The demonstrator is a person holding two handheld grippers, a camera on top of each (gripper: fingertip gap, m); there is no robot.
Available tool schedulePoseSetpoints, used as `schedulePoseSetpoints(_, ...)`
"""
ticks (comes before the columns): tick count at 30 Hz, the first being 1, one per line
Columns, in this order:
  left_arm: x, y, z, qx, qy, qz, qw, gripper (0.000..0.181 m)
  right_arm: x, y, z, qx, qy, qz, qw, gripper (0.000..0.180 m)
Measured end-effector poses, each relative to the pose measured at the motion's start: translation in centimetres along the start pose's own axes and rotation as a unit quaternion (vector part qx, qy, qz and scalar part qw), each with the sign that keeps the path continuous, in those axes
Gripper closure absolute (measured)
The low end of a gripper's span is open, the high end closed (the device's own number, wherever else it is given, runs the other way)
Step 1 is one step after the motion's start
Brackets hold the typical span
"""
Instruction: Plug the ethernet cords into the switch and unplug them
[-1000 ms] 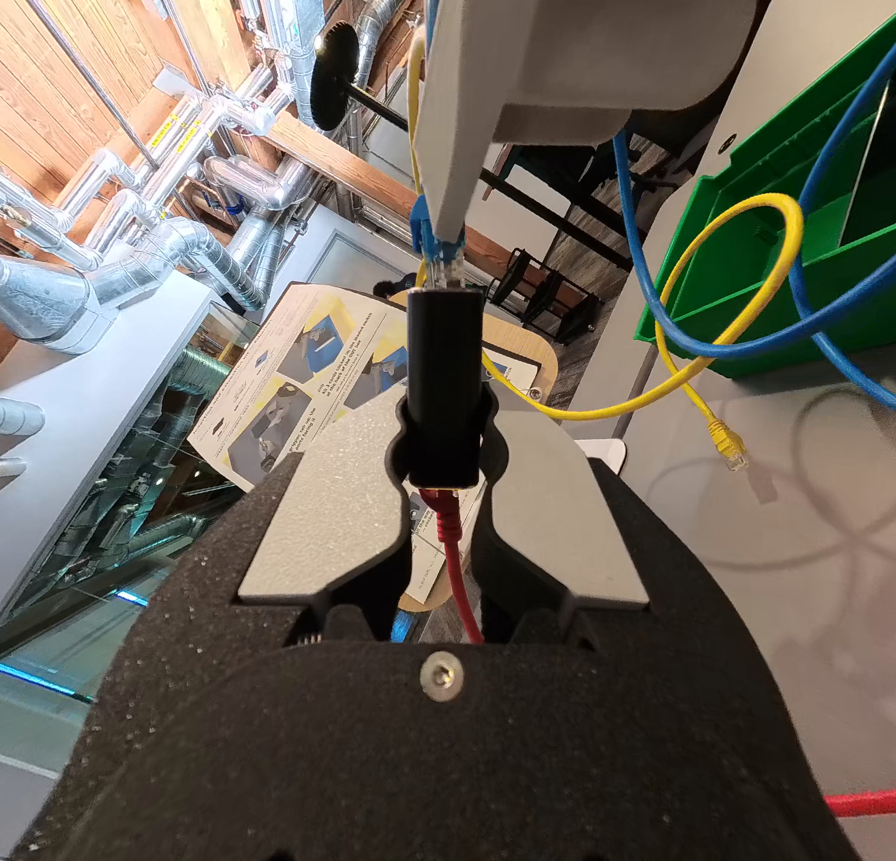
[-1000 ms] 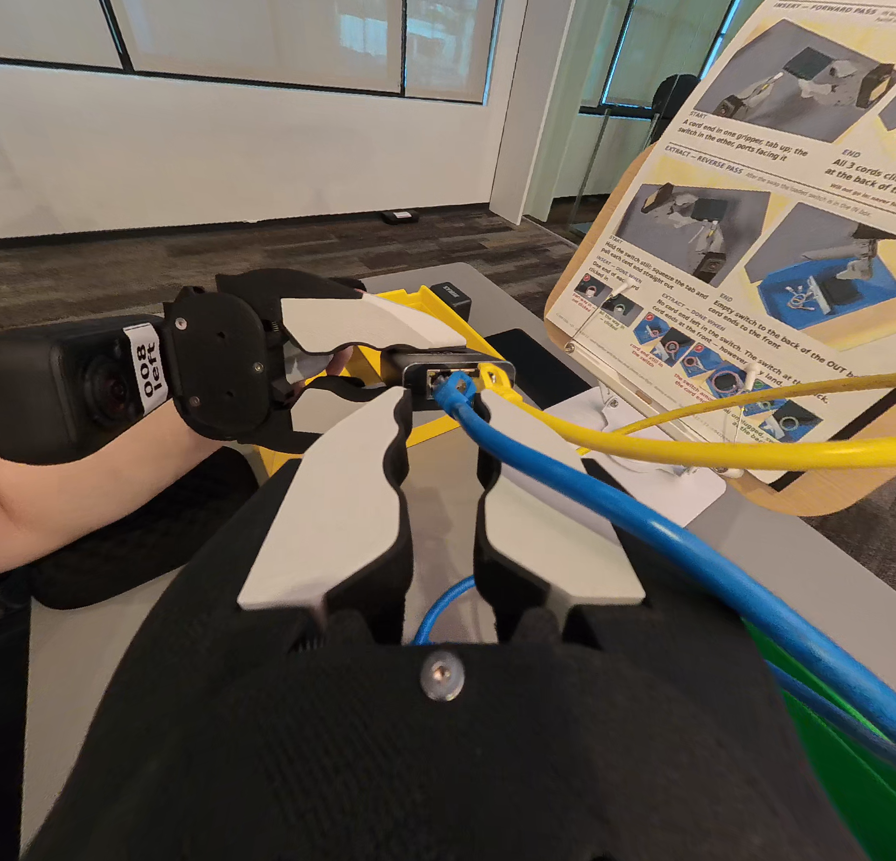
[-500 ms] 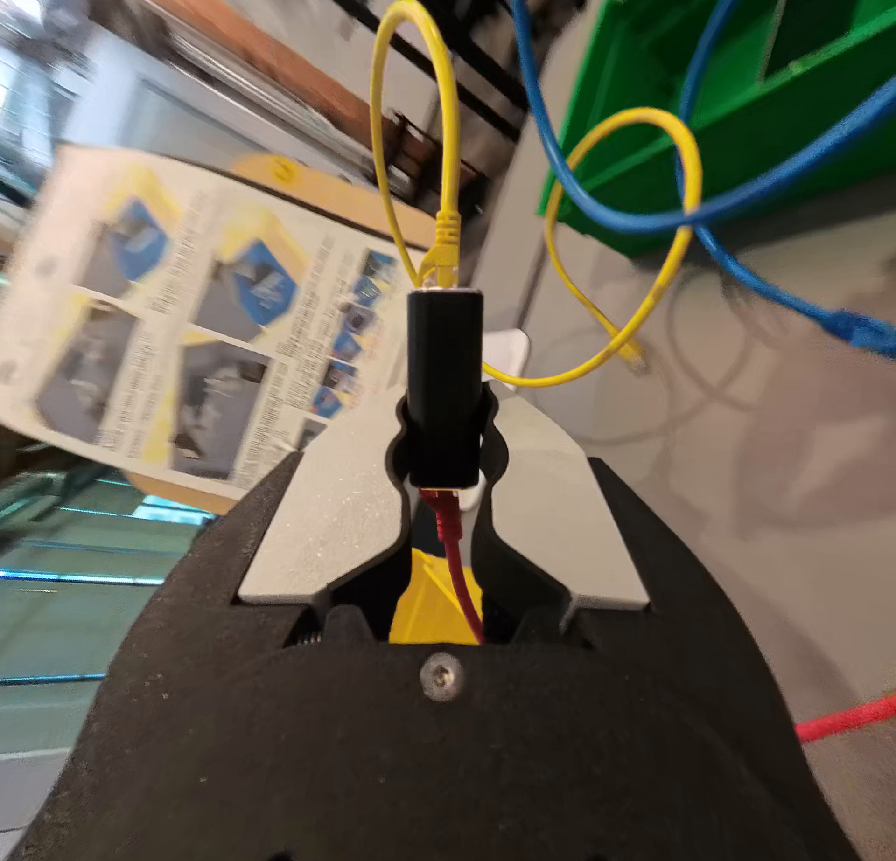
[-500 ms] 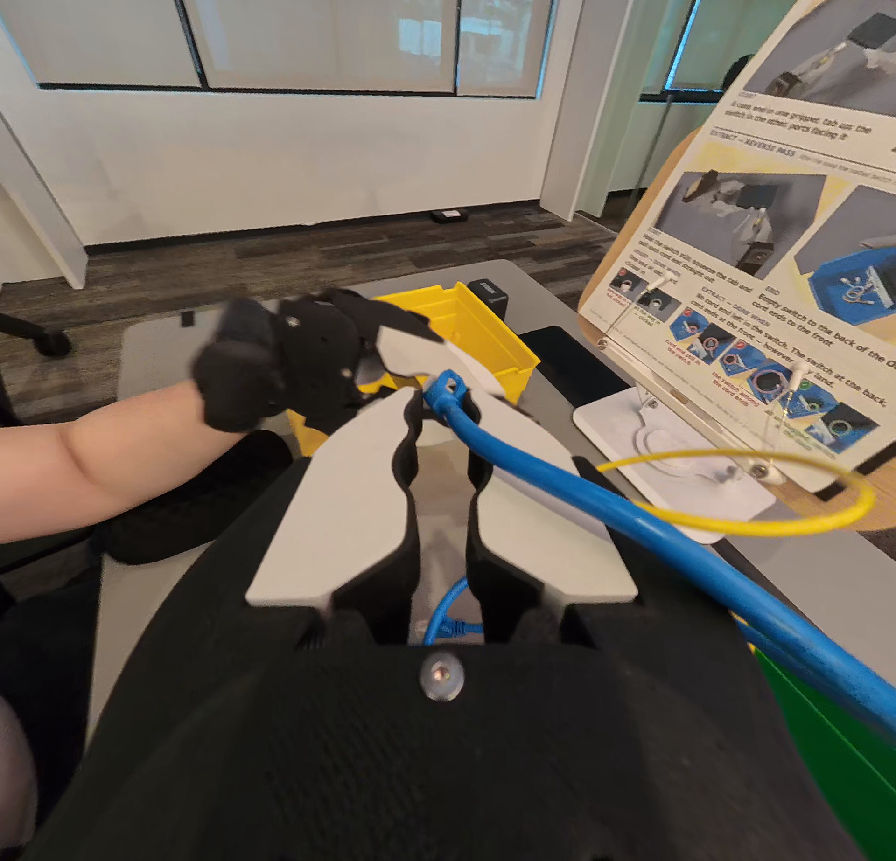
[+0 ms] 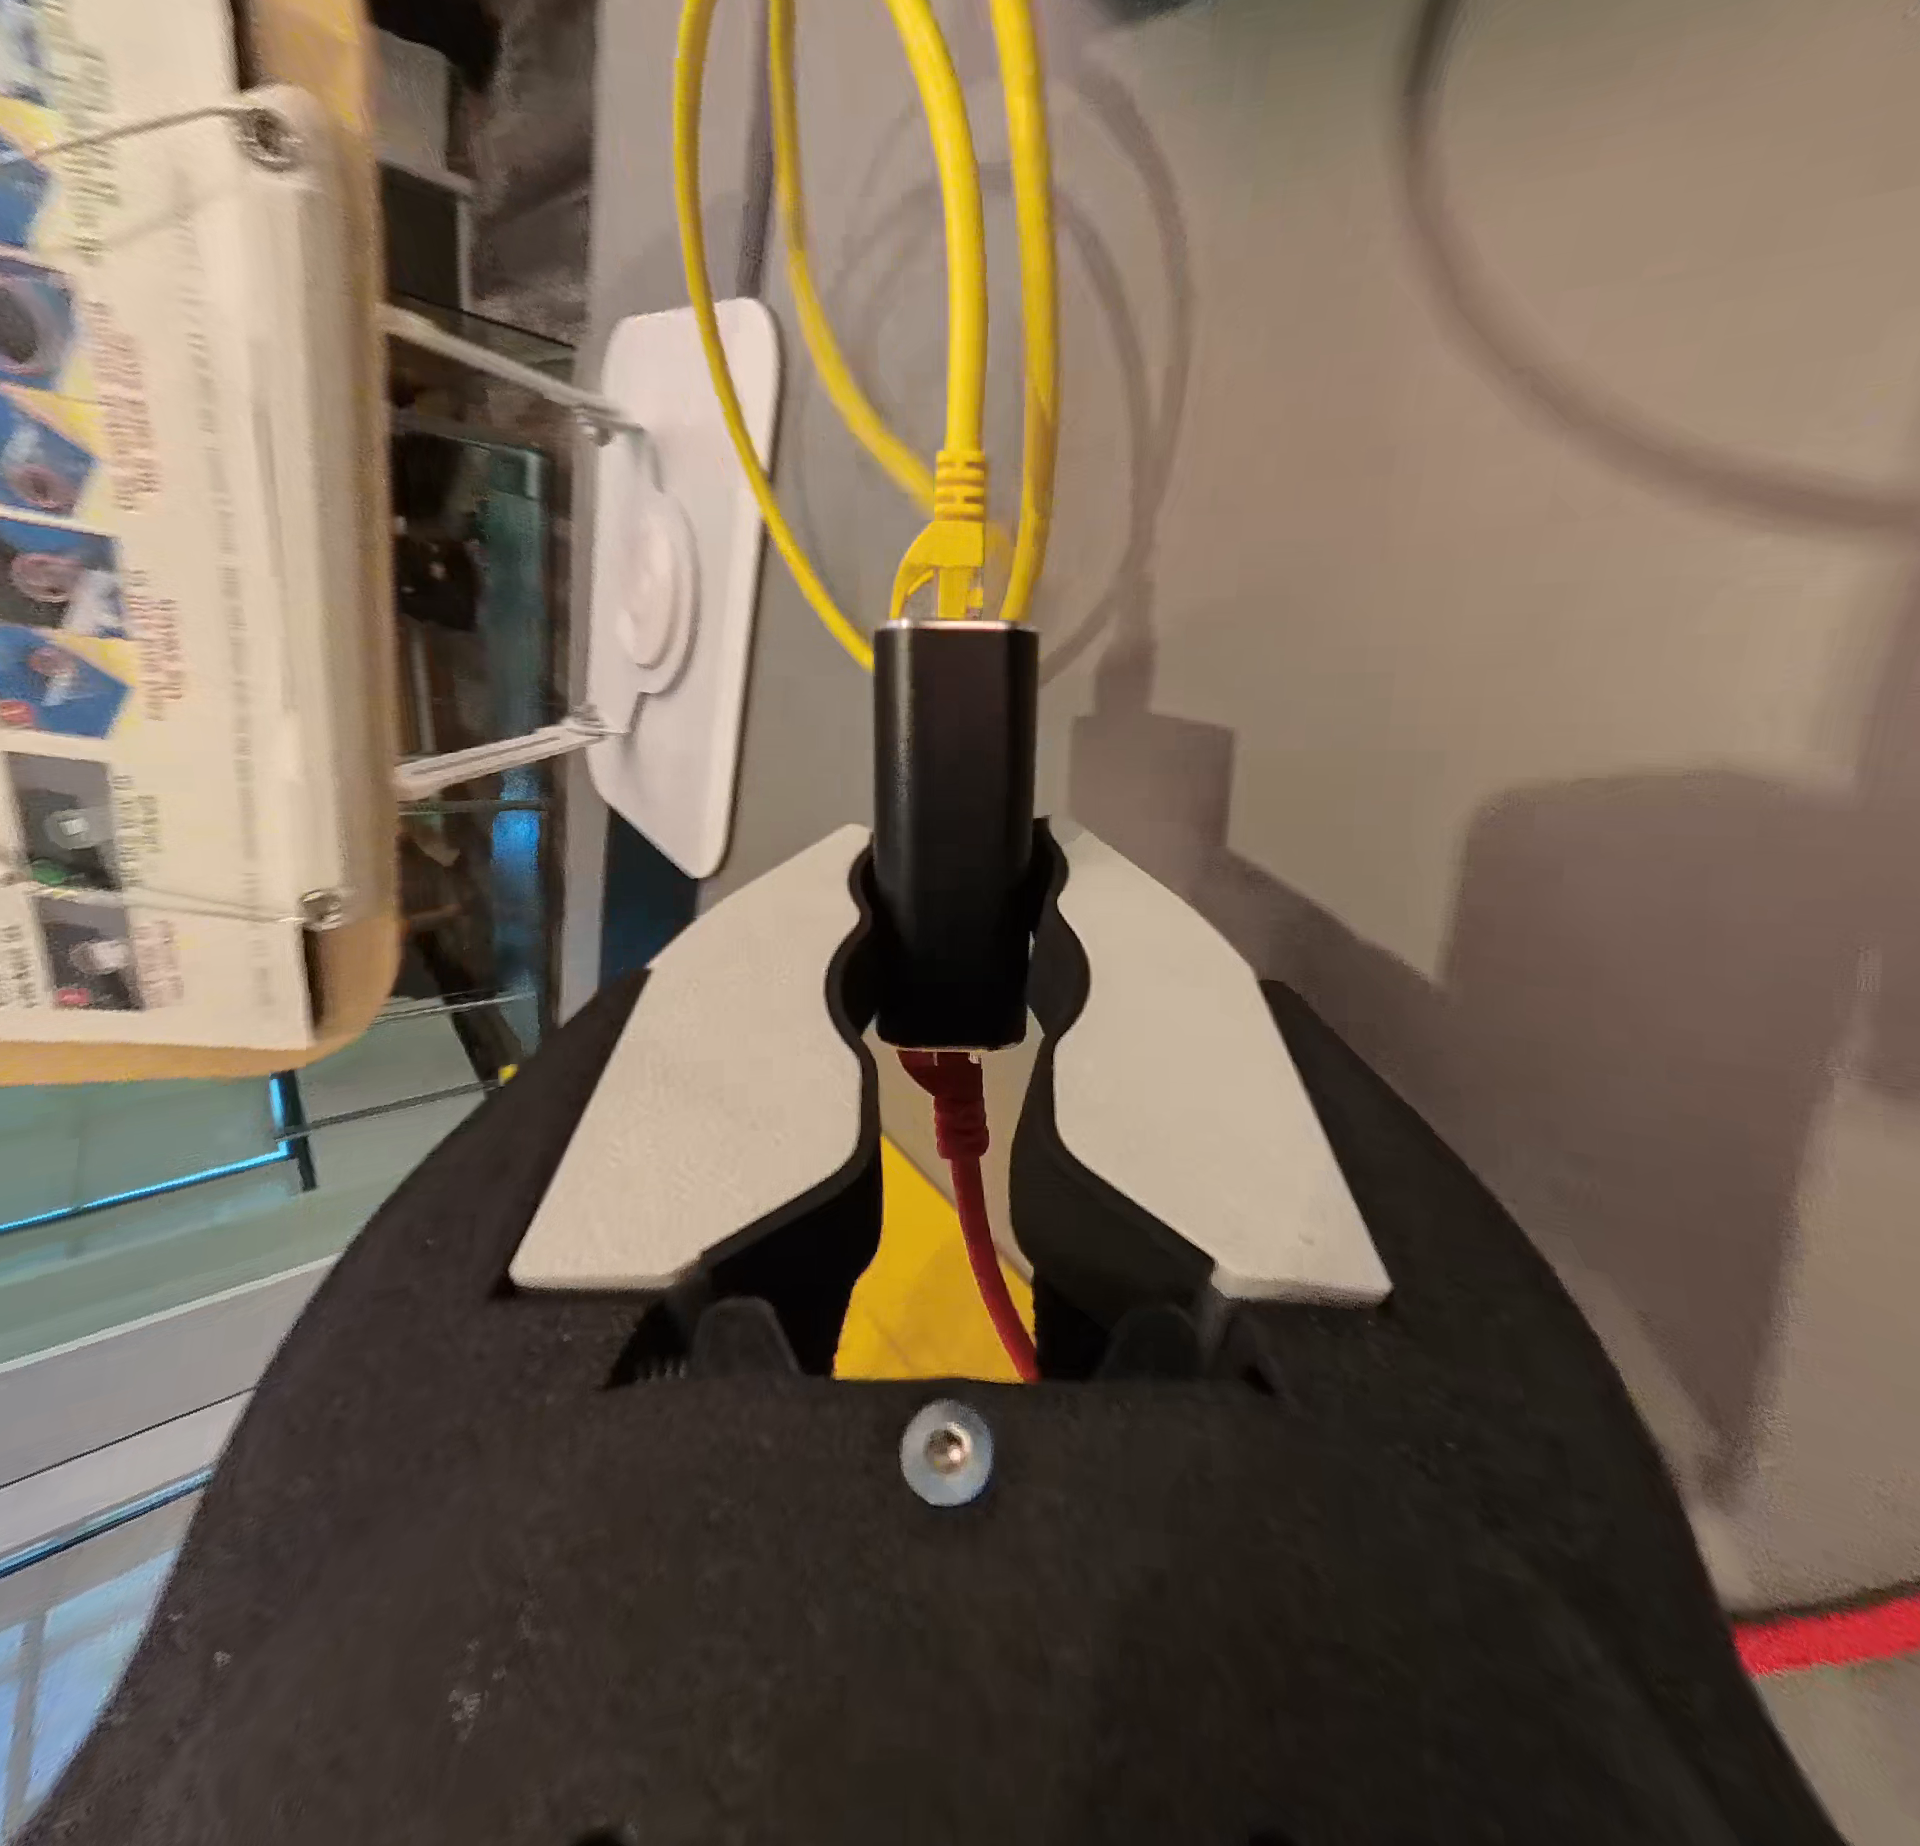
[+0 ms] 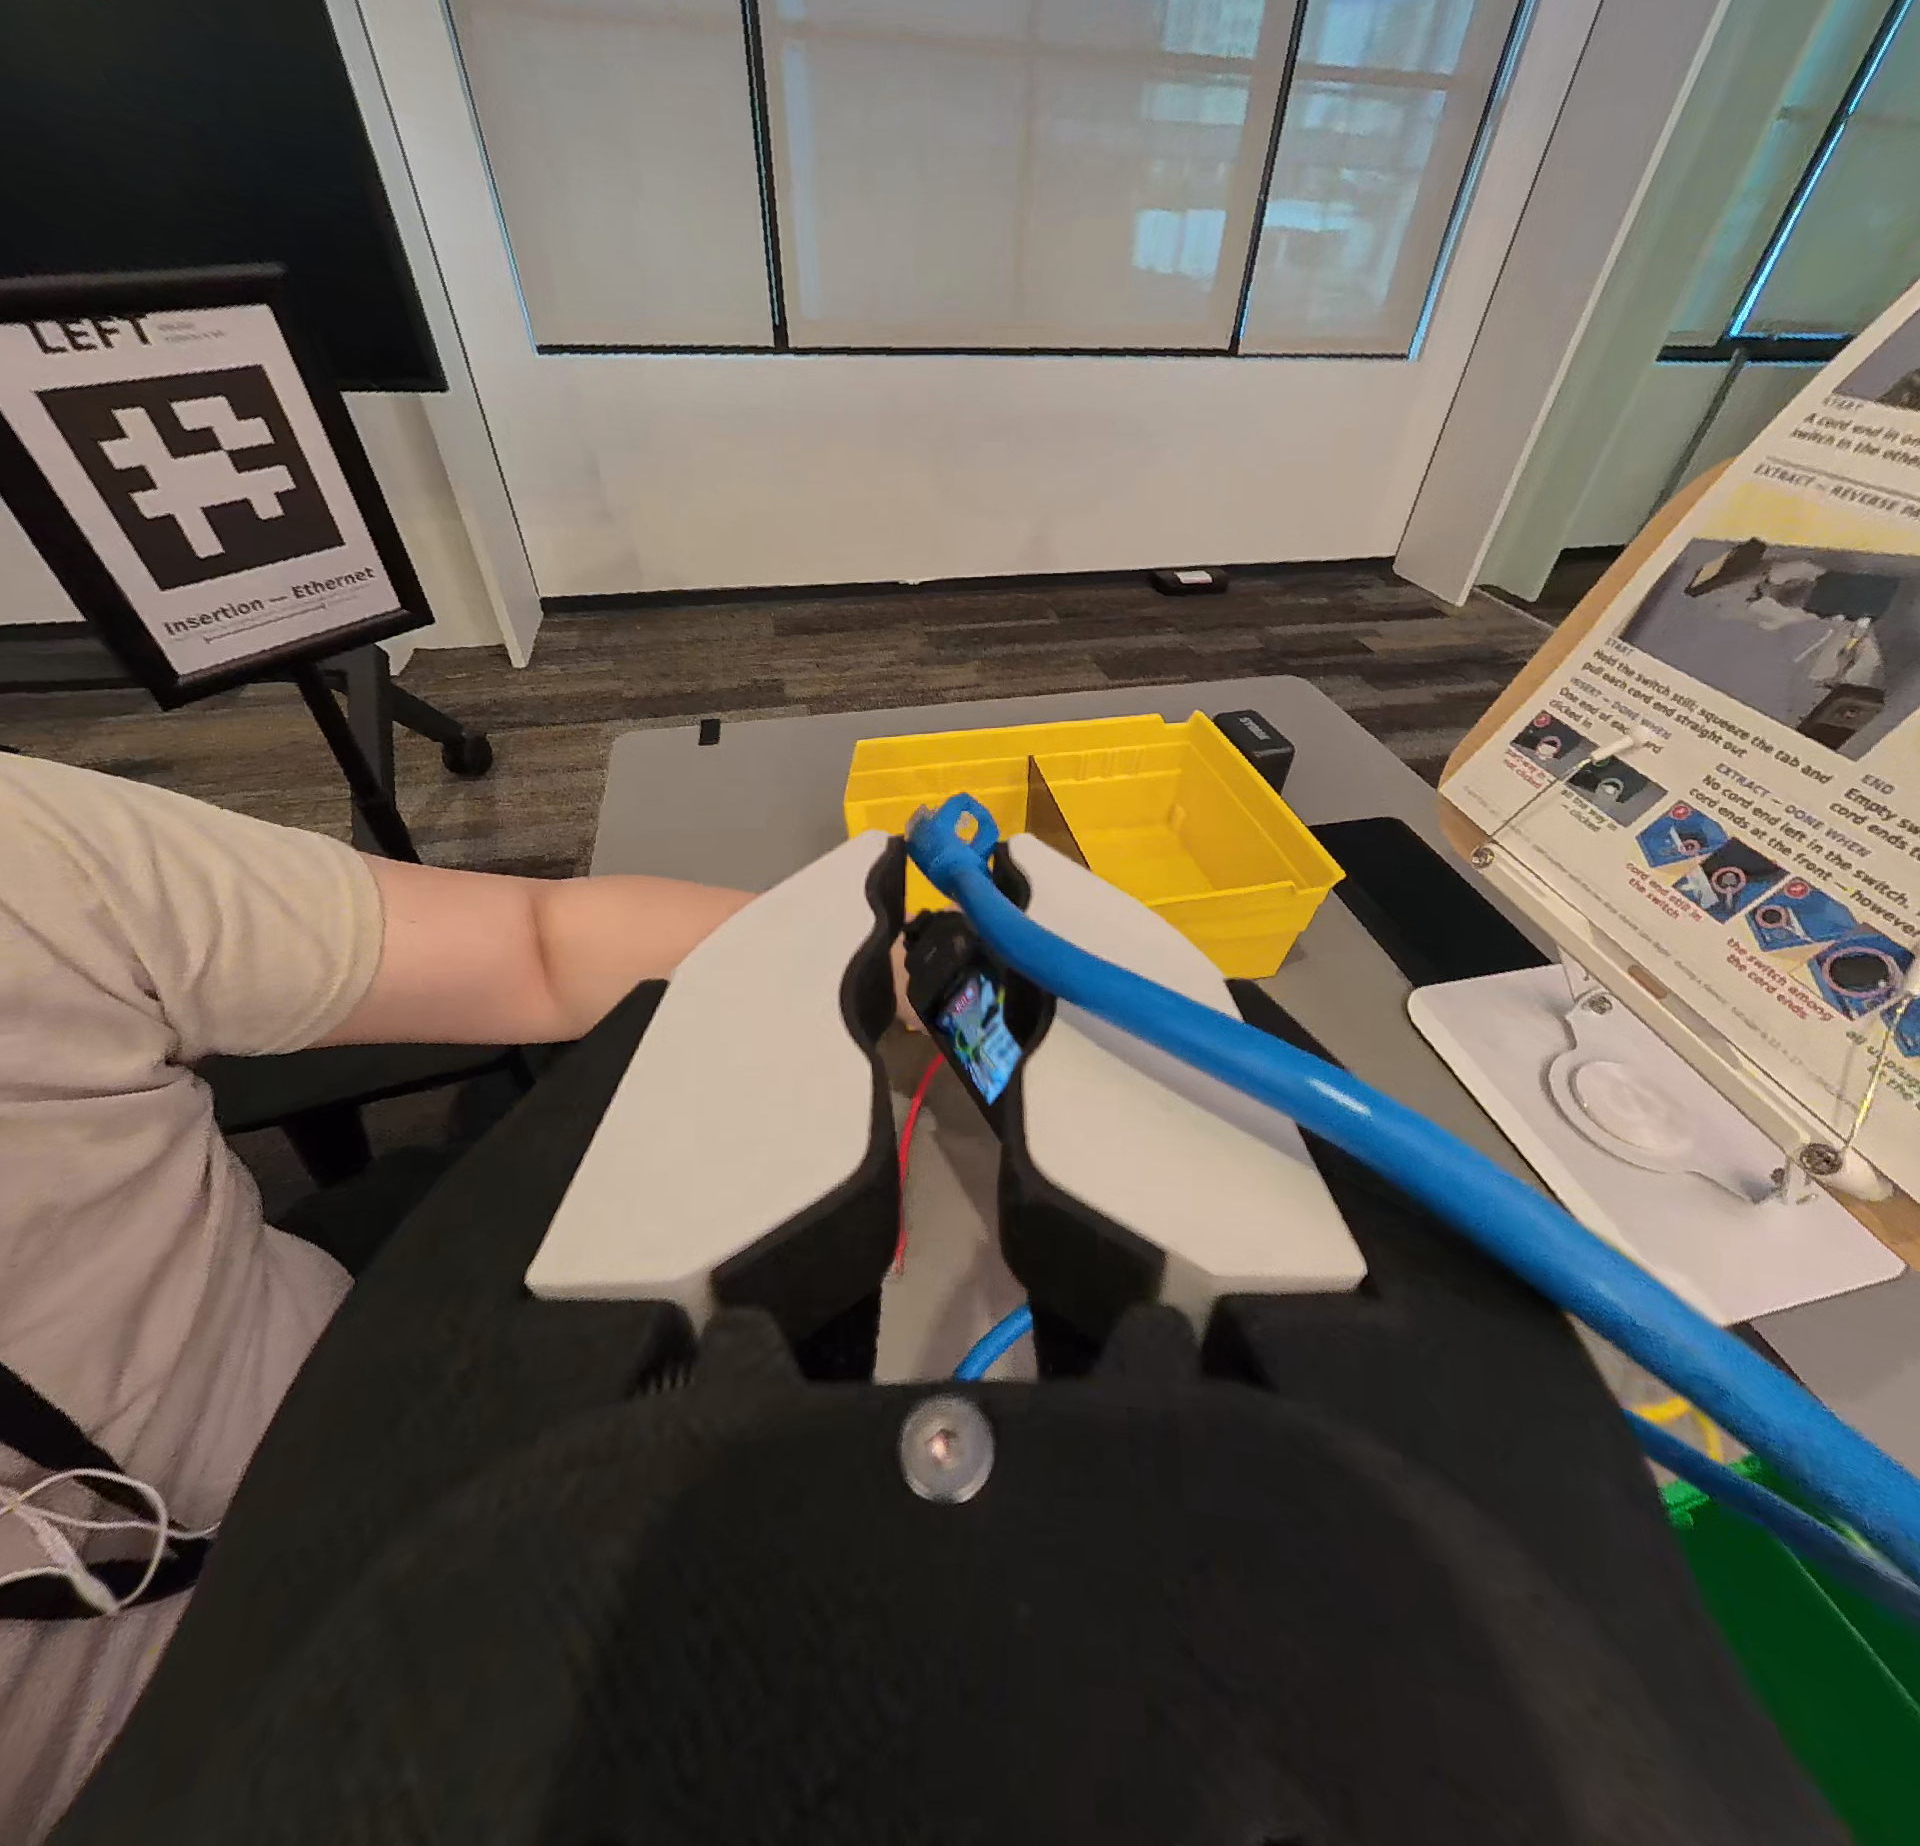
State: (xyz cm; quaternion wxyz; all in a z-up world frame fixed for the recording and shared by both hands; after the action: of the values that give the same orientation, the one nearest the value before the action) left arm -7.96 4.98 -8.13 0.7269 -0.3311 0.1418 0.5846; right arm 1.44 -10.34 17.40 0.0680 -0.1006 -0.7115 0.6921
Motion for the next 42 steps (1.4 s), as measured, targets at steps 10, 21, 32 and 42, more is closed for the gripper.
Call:
schedulePoseSetpoints(10, 1.6, -0.4, -4.2, -0.023, 0.091, -0.013, 0.995, 0.157, -3.2, -1.7, 0.1, -0.011, 0.015, -0.047, 0.999, 0.163)
schedulePoseSetpoints(21, 1.3, -0.4, -5.3, -0.036, 0.137, -0.009, 0.990, 0.144, -3.2, -1.3, -0.6, -0.003, 0.019, -0.041, 0.999, 0.163)
schedulePoseSetpoints(32, -5.5, -4.0, -0.3, -0.149, 0.157, -0.139, 0.966, 0.126, -1.8, -0.3, -2.5, -0.004, 0.023, -0.033, 0.999, 0.163)
schedulePoseSetpoints(42, -21.5, -6.9, 7.3, -0.390, 0.343, -0.481, 0.706, 0.139, 3.9, 1.2, -0.7, -0.149, -0.032, -0.043, 0.987, 0.163)
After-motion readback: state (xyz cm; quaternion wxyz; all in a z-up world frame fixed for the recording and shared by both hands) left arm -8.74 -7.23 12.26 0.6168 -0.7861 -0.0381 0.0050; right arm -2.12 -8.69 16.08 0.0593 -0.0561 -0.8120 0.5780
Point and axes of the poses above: each gripper's, where its closed fingertips meet, x out along the fingers, y out of its underside, z = x × y across the jaws, the point moved 2 cm from there along -x, back along the fingers, and after that the axes turned 4 degrees about -z, right-handed, at the moved point
